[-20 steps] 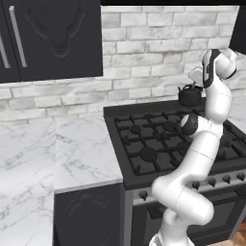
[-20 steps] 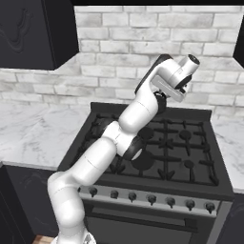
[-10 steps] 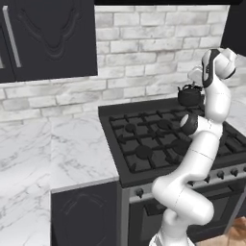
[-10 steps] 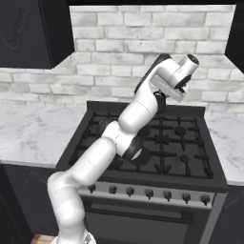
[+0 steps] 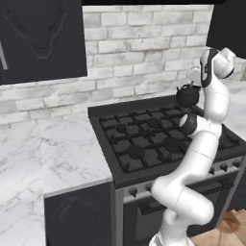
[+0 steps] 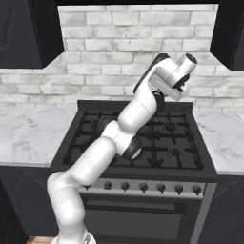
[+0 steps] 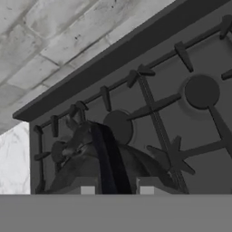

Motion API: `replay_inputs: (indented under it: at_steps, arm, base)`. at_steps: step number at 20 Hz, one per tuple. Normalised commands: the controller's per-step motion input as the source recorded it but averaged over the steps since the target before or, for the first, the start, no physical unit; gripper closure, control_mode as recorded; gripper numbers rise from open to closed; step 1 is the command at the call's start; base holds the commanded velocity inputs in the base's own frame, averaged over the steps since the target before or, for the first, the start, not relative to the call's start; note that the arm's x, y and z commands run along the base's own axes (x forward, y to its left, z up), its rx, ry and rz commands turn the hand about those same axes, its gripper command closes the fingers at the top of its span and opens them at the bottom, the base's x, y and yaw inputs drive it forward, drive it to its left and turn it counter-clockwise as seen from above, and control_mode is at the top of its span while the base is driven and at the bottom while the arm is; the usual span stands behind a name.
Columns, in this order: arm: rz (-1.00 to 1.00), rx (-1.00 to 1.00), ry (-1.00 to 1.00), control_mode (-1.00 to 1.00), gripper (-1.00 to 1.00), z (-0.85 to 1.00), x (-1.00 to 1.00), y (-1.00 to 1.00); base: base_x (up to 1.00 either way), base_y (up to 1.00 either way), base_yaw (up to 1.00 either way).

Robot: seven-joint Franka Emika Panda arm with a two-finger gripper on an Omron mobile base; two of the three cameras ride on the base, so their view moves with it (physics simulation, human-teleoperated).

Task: The kettle is done boiling. Turn off the stove, then wait for 300 timesteps before moving the kettle to the dining table.

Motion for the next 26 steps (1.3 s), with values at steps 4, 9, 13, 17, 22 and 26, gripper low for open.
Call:
replay_inputs:
  at_steps: [4, 9, 13, 17, 22, 26]
  arm:
    - [0.0, 0.0, 0.0, 1.0, 1.0, 0.0, 0.0, 0.0]
    - [0.0, 0.0, 0.0, 1.0, 1.0, 0.0, 0.0, 0.0]
    - [0.0, 0.0, 0.0, 1.0, 1.0, 0.0, 0.0, 0.0]
    - [0.0, 0.0, 0.0, 1.0, 1.0, 0.0, 0.0, 0.0]
    - [0.0, 0.0, 0.0, 1.0, 1.0, 0.0, 0.0, 0.0]
    - [0.0, 0.0, 0.0, 1.0, 1.0, 0.0, 0.0, 0.0]
  base:
    - [-0.21, -0.03, -0.25]
    - [-0.27, -0.02, -0.27]
    - [-0.29, -0.07, -0.29]
    - [-0.28, -0.09, -0.3]
    - [-0.29, -0.1, -0.31]
    - [-0.24, -0.12, -0.31]
